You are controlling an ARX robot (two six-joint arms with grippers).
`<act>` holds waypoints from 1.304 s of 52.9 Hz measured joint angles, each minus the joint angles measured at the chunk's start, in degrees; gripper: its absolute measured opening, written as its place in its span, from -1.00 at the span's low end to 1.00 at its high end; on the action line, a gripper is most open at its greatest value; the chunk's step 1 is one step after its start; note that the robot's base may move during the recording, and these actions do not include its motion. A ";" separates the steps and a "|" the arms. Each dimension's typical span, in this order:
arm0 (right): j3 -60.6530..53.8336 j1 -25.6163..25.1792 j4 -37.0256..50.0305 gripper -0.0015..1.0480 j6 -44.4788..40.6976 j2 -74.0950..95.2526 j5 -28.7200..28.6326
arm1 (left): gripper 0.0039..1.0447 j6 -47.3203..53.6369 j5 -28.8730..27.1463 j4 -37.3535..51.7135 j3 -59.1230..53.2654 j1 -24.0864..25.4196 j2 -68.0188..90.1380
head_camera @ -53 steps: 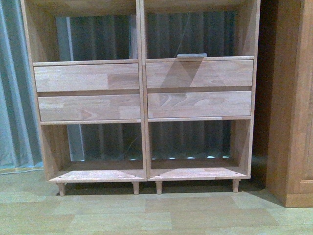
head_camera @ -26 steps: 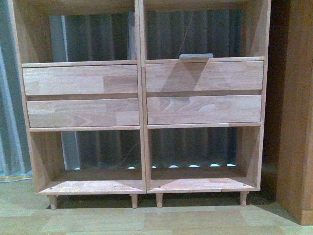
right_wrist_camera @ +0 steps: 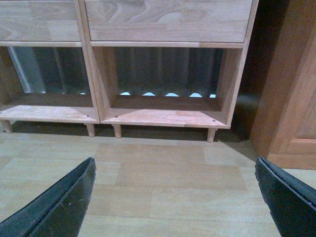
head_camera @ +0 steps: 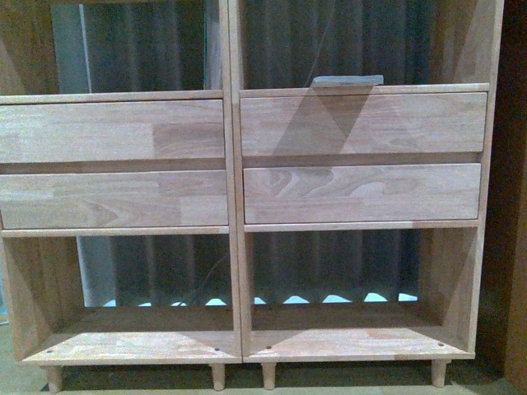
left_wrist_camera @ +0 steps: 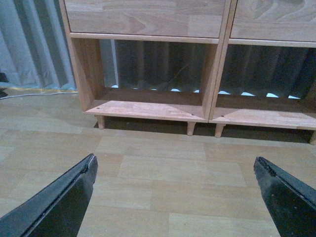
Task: Organize books on shelf
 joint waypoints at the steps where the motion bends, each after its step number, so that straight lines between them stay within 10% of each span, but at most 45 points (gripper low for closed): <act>1: 0.00 0.00 0.00 0.87 0.00 0.00 0.00 | 0.87 0.00 -0.02 0.00 0.00 0.00 -0.02; 69: 0.00 0.00 -0.02 0.87 0.00 0.00 -0.04 | 0.87 0.00 -0.04 0.00 0.00 0.00 -0.02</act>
